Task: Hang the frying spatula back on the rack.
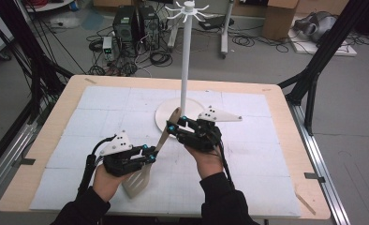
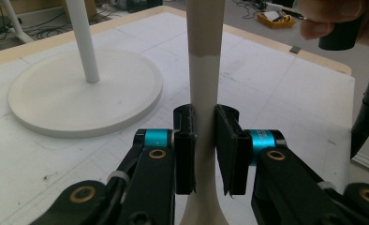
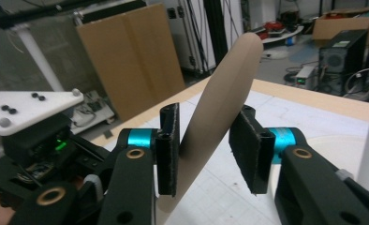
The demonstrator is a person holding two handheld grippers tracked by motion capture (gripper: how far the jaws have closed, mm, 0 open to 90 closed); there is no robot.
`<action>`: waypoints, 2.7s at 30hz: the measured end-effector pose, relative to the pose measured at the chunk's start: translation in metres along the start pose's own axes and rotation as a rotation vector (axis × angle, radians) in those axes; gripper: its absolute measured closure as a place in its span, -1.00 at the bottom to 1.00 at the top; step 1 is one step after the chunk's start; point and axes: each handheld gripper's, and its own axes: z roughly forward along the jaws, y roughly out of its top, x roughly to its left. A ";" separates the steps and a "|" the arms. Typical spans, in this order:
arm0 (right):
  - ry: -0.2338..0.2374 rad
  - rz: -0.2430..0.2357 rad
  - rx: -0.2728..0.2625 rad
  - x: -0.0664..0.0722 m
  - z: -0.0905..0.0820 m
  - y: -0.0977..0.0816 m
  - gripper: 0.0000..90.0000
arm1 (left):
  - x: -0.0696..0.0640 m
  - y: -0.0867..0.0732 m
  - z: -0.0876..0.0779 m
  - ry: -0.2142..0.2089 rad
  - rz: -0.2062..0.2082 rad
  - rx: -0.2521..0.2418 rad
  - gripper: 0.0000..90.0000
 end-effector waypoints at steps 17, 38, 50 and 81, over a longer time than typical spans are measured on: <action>0.147 -0.039 -0.042 0.016 -0.003 0.034 0.58 | -0.002 0.009 -0.016 -0.038 0.024 -0.172 0.72; 0.240 -0.131 -0.038 0.000 -0.020 0.091 0.62 | 0.044 -0.002 -0.052 0.066 -0.078 -0.236 -0.34; 0.216 -0.174 0.011 -0.016 -0.005 0.130 0.62 | 0.051 -0.021 -0.066 0.145 -0.084 -0.219 -0.56; 0.214 -0.169 0.019 -0.067 0.013 0.202 0.62 | 0.053 -0.028 -0.064 0.150 -0.086 -0.195 -0.53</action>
